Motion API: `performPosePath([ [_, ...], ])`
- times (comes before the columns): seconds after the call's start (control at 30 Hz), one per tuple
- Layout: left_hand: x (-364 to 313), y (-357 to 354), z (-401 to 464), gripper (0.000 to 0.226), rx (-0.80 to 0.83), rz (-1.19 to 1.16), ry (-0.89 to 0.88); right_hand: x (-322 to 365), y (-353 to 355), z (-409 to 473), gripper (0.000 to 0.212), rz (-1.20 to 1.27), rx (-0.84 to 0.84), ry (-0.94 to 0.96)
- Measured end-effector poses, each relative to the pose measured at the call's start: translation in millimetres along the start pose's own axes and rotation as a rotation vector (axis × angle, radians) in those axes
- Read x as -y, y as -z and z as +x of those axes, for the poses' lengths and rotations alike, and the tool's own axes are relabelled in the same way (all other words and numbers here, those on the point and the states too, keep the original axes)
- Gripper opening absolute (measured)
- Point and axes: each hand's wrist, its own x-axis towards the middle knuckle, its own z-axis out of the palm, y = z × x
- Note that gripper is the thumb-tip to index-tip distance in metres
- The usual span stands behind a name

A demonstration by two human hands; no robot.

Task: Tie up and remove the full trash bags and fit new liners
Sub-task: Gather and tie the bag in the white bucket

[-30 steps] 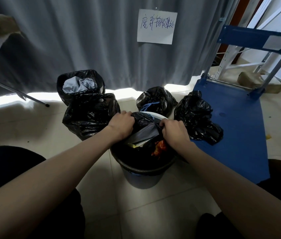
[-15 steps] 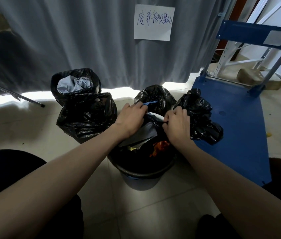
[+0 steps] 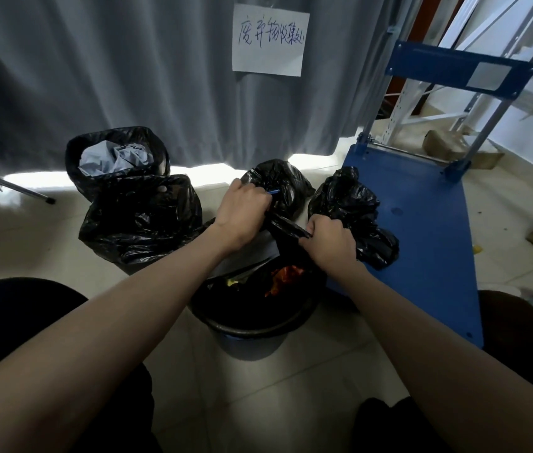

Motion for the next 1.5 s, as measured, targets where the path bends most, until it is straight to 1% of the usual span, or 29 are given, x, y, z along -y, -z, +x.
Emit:
performPosePath([
  [0.13, 6.5, 1.7, 2.1, 0.016, -0.009, 0.046, 0.099, -5.6, 13.6, -3.3, 0.009, 0.003, -0.038, -0.037],
  [0.2, 8.6, 3.2, 3.9, 0.014, -0.016, 0.05, 0.136, -5.6, 18.7, -0.7, 0.007, 0.057, -0.034, -0.052],
  [0.23, 8.5, 4.2, 4.1, 0.012, -0.016, 0.043, 0.143, -4.1, 21.0, 1.1, 0.01, 0.124, 0.006, -0.063],
  [0.3, 7.9, 5.1, 2.1, 0.003, -0.018, 0.034, 0.123, 0.8, 24.2, 1.7, 0.023, 0.27, 0.167, -0.08],
  [0.33, 7.3, 4.9, -0.3, 0.009, -0.011, 0.029, 0.101, 4.3, 25.2, -0.1, 0.028, 0.303, 0.262, -0.083],
  [0.37, 6.8, 4.7, -3.7, 0.022, 0.008, 0.022, 0.076, 7.9, 25.5, -3.0, 0.031, 0.299, 0.337, -0.08],
  [0.43, 4.9, 6.8, -12.1, 0.045, 0.01, -0.003, 0.029, 12.0, 24.2, -7.9, 0.029, 0.267, 0.403, -0.067],
  [0.47, 2.5, 9.6, -16.1, 0.05, -0.004, -0.012, 0.005, 13.3, 24.0, -9.8, 0.028, 0.272, 0.409, -0.074],
  [0.5, -1.0, 13.0, -19.6, 0.05, -0.009, -0.03, -0.014, 14.8, 24.3, -12.2, 0.026, 0.293, 0.415, -0.087],
  [0.53, -5.5, 16.7, -23.6, 0.044, -0.003, -0.072, -0.03, 15.0, 24.6, -13.1, 0.023, 0.313, 0.416, -0.101],
  [0.6, -16.5, 24.4, -32.1, 0.027, 0.049, -0.191, -0.051, 14.9, 24.5, -13.0, 0.018, 0.38, 0.39, -0.154],
  [0.63, -22.2, 27.2, -37.1, 0.02, 0.084, -0.235, -0.065, 15.4, 24.8, -14.2, 0.018, 0.466, 0.364, -0.198],
  [0.7, -33.8, 31.0, -48.7, 0.014, 0.124, -0.266, -0.1, 16.4, 25.7, -16.0, 0.021, 0.68, 0.292, -0.284],
  [0.77, -46.2, 34.0, -59.8, 0.022, 0.136, -0.285, -0.09, 17.4, 27.1, -17.3, 0.023, 0.818, 0.206, -0.334],
  [0.83, -56.5, 39.0, -66.9, 0.036, 0.15, -0.322, -0.023, 17.1, 26.8, -16.8, 0.023, 0.863, 0.14, -0.368],
  [0.9, -61.9, 41.8, -70.6, 0.044, 0.155, -0.347, 0.042, 16.6, 24.6, -15.3, 0.028, 0.936, 0.14, -0.381],
  [0.97, -62.5, 42.6, -73.0, 0.045, 0.173, -0.336, 0.079, 17.5, 23.7, -13.8, 0.028, 1.015, 0.168, -0.389],
  [1.07, -57.0, 41.3, -77.3, 0.031, 0.267, -0.362, 0.132, 18.7, 24.3, -12.5, 0.02, 1.076, 0.209, -0.365],
  [1.13, -51.1, 40.1, -77.9, 0.021, 0.338, -0.457, 0.194, 20.9, 25.2, -13.6, 0.015, 1.026, 0.2, -0.308],
  [1.17, -47.8, 39.1, -76.7, 0.019, 0.358, -0.511, 0.221, 21.4, 25.9, -14.1, 0.014, 0.944, 0.174, -0.251],
  [1.2, -44.3, 38.2, -74.8, 0.018, 0.37, -0.559, 0.245, 21.0, 25.0, -12.9, 0.017, 0.827, 0.139, -0.169],
  [1.27, -38.2, 40.0, -71.0, 0.016, 0.38, -0.641, 0.294, 19.4, 25.1, -10.9, 0.034, 0.565, 0.104, 0.063],
  [1.3, -35.2, 41.3, -69.6, 0.014, 0.385, -0.683, 0.317, 19.0, 22.8, -8.7, 0.042, 0.415, 0.138, 0.187],
  [1.33, -32.5, 42.7, -68.3, 0.014, 0.392, -0.723, 0.338, 19.0, 18.8, -6.9, 0.044, 0.268, 0.195, 0.268],
  [1.37, -30.0, 43.7, -67.5, 0.015, 0.397, -0.755, 0.357, 18.5, 13.8, -5.6, 0.04, 0.143, 0.254, 0.316],
  [1.4, -28.3, 44.5, -66.9, 0.016, 0.401, -0.776, 0.374, 18.8, 11.9, -7.7, 0.032, 0.089, 0.308, 0.325],
  [1.43, -27.8, 45.4, -66.5, 0.016, 0.404, -0.79, 0.387, 18.4, 11.1, -9.1, 0.024, 0.066, 0.317, 0.336],
  [1.5, -29.7, 46.9, -67.3, 0.017, 0.402, -0.807, 0.403, 19.8, 11.3, -10.4, 0.012, 0.071, 0.265, 0.354],
])
